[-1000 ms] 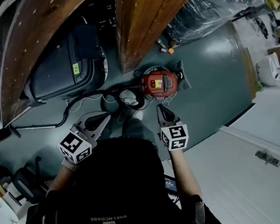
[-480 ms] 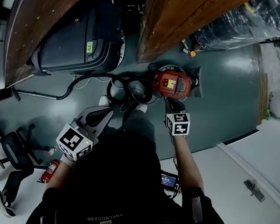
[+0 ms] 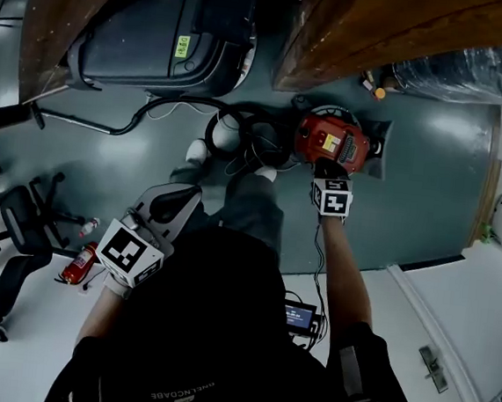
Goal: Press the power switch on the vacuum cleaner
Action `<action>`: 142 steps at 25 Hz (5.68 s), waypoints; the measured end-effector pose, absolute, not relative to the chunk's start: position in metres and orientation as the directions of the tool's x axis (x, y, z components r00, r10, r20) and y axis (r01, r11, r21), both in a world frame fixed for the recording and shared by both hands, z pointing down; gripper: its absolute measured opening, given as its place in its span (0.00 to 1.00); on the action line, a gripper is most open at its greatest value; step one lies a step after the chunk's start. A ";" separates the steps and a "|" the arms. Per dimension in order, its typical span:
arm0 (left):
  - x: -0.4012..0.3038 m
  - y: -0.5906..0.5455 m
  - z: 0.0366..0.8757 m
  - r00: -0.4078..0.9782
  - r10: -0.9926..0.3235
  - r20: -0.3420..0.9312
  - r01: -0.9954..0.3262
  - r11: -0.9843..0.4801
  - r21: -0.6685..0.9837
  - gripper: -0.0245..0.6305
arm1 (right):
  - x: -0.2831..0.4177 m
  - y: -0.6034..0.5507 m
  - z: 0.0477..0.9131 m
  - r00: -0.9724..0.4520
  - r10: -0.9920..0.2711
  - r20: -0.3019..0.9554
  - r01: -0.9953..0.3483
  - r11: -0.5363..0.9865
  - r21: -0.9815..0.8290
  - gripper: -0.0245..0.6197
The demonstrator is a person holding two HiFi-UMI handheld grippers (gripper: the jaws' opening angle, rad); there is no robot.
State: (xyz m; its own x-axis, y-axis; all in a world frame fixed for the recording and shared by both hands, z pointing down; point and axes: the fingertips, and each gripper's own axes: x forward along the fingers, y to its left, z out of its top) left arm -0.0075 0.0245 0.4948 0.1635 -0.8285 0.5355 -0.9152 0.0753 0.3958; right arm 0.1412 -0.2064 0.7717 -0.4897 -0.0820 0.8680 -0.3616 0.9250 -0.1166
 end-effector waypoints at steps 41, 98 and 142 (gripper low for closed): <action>0.007 0.057 0.647 0.023 -0.754 0.657 -0.825 0.357 0.438 0.06 | 0.148 -0.263 1.025 -0.167 -0.043 0.985 -0.207 0.978 0.007 0.08; -0.068 -0.004 0.446 0.350 -0.867 0.355 -0.892 -0.193 0.409 0.06 | 0.020 -0.118 0.513 -0.784 -0.253 0.567 -0.377 0.920 -0.110 0.08; 0.069 -0.043 0.326 0.728 -0.664 0.171 -0.681 -0.671 0.293 0.06 | 0.138 -0.051 0.318 -0.790 -0.585 0.185 -0.608 0.786 -0.110 0.08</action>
State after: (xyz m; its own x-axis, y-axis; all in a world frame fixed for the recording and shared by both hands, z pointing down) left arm 0.0693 -0.0429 0.3260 0.7276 -0.6643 0.1714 -0.6814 -0.6708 0.2927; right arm 0.1381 -0.0513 0.3179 -0.7895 -0.5852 0.1849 -0.6083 0.7860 -0.1099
